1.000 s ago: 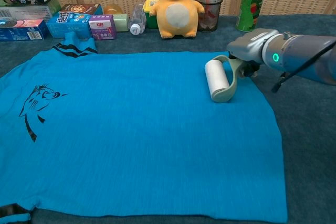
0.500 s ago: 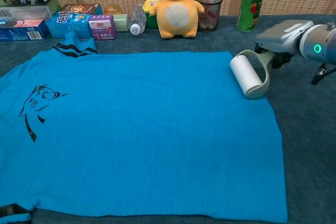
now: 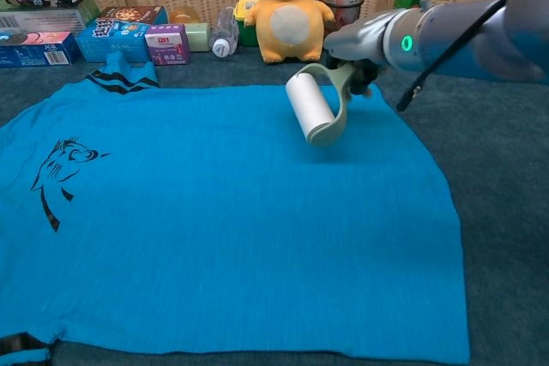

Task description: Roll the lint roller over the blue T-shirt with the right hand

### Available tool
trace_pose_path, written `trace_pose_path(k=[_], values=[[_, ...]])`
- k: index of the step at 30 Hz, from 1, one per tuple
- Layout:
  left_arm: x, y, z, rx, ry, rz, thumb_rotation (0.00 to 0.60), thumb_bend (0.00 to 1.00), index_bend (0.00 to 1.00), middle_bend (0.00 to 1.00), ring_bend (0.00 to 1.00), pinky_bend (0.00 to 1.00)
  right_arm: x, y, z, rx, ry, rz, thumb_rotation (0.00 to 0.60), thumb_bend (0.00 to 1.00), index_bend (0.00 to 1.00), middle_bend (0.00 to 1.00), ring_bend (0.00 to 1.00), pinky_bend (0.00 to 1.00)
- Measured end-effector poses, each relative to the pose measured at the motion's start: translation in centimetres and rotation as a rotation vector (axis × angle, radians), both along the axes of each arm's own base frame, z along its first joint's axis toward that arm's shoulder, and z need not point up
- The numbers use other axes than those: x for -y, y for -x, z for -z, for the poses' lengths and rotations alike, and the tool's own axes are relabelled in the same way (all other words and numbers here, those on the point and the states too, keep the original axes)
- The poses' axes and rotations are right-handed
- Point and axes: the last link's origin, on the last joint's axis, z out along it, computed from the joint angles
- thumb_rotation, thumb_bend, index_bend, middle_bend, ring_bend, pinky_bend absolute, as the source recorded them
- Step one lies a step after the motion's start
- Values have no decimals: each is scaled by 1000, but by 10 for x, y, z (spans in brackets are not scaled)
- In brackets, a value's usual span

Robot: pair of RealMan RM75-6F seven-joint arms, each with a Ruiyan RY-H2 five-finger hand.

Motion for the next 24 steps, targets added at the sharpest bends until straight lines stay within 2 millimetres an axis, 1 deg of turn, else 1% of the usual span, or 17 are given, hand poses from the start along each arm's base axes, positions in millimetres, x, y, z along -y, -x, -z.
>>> trace_pose_path(k=[4, 7, 11, 18, 24], values=[[0, 1, 0, 1, 2, -1, 600, 113, 0, 0, 0, 0, -13, -16, 23, -22, -28, 13, 600, 1000, 548, 742, 900, 1000], [0, 1, -1, 3, 3, -1, 600, 113, 0, 0, 0, 0, -18, -24, 35, -33, -44, 26, 600, 1000, 548, 742, 900, 1000], [0, 1, -3, 7, -4, -2, 600, 113, 0, 0, 0, 0, -21, -28, 47, -63, -50, 34, 600, 1000, 549, 741, 900, 1000], [0, 2, -4, 9, -8, -1, 600, 113, 0, 0, 0, 0, -19, -11, 47, -108, -30, 24, 600, 1000, 550, 741, 899, 1000], [0, 1, -3, 4, -7, 2, 600, 113, 0, 0, 0, 0, -17, 14, 40, -139, -2, -8, 600, 1000, 550, 741, 900, 1000]])
